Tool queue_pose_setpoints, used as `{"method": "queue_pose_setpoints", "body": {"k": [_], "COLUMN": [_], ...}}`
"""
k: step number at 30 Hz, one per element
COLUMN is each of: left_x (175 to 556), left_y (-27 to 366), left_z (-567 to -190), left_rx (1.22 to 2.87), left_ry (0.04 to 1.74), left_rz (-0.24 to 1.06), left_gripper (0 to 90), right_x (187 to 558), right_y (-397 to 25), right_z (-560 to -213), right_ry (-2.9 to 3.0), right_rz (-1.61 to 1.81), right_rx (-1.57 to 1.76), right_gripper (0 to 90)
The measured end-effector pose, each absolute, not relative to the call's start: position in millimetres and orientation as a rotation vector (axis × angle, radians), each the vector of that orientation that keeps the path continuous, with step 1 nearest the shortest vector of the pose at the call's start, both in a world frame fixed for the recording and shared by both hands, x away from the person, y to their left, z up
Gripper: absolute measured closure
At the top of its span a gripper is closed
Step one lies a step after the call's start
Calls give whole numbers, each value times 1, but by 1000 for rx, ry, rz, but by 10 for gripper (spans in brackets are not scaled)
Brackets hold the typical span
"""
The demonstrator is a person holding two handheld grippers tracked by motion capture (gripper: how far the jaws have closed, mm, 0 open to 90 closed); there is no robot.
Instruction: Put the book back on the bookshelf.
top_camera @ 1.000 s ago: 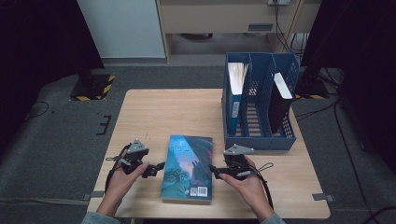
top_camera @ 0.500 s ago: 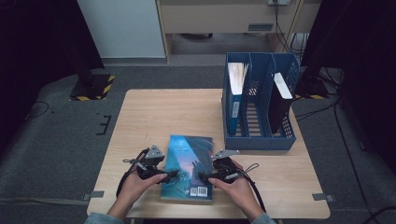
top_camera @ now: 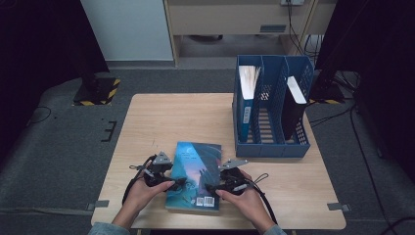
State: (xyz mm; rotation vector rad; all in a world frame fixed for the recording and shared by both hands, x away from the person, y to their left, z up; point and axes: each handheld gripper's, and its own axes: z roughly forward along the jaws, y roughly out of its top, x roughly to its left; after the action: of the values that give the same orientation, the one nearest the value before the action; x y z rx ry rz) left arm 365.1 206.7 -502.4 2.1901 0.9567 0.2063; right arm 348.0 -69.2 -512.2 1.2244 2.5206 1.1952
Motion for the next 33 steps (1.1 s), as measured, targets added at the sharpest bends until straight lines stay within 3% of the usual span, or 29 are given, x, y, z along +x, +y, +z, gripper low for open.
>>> {"method": "queue_pose_setpoints", "body": {"k": [7, 20, 33], "left_x": [367, 369, 370], "left_y": [208, 208, 214], "left_z": [-504, -504, -503], "left_rx": [2189, 2192, 2202], "left_ry": [954, 951, 957], "left_rz": [194, 182, 183], "left_gripper": [149, 138, 135], "right_x": [361, 369, 372], "right_y": [-74, -73, -63], "right_z": [-521, -523, -508], "right_ry": [2584, 2640, 2583], "right_rz": [1270, 1279, 1338], "right_rx": [1307, 1344, 1335], "right_gripper": [125, 125, 287]}}
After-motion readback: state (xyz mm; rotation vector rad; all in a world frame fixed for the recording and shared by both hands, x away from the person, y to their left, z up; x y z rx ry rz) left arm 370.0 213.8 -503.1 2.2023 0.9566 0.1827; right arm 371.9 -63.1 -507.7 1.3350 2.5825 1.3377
